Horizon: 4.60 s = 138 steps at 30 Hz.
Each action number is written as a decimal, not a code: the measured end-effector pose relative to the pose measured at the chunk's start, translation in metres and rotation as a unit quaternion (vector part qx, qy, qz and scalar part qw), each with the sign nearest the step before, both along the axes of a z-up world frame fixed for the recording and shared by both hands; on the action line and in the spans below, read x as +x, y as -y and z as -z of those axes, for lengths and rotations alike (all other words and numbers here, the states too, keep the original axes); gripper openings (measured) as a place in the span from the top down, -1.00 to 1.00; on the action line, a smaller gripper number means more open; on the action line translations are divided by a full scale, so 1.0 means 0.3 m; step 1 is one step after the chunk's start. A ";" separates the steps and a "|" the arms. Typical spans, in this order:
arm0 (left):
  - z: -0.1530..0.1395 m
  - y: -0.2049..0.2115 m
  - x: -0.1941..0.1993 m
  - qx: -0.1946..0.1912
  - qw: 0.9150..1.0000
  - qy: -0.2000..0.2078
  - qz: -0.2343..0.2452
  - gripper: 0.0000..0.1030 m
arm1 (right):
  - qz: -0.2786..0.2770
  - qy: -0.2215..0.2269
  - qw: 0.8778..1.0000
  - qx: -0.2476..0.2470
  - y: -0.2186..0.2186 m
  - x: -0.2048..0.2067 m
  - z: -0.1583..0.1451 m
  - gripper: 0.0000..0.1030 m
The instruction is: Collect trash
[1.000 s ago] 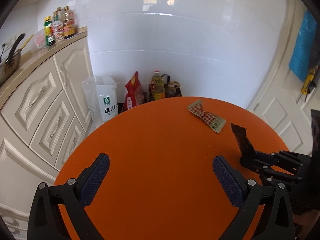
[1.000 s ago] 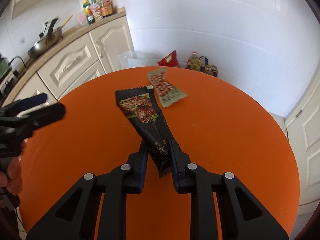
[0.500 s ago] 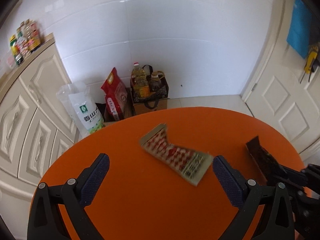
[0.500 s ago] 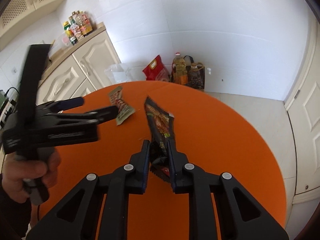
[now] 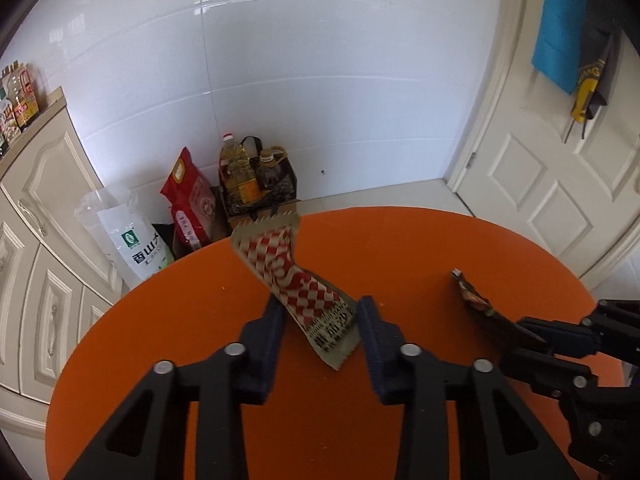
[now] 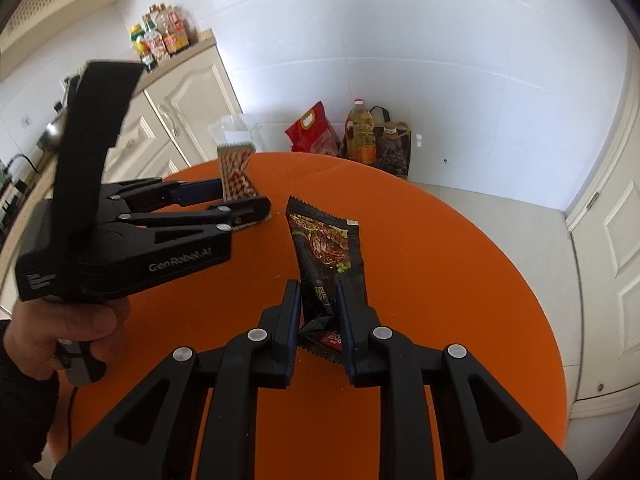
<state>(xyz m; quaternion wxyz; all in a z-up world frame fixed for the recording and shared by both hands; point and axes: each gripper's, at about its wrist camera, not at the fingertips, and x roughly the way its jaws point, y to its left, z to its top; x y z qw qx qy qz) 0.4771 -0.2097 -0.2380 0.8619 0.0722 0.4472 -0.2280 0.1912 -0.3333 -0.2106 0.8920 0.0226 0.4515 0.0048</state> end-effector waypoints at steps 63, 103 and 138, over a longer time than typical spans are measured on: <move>-0.282 0.491 -1.204 -0.113 0.951 0.010 0.286 1.00 | 0.287 0.166 0.943 0.017 0.551 -1.460 -0.318 0.89; -0.212 0.676 -1.201 0.034 0.970 -0.045 0.238 -0.73 | 0.461 0.086 0.877 0.110 0.968 -1.529 0.078 -1.00; -0.640 -0.884 -2.149 -0.064 0.959 0.214 -0.174 -0.99 | 0.142 0.237 0.960 -0.048 -0.472 -1.096 -0.503 -1.00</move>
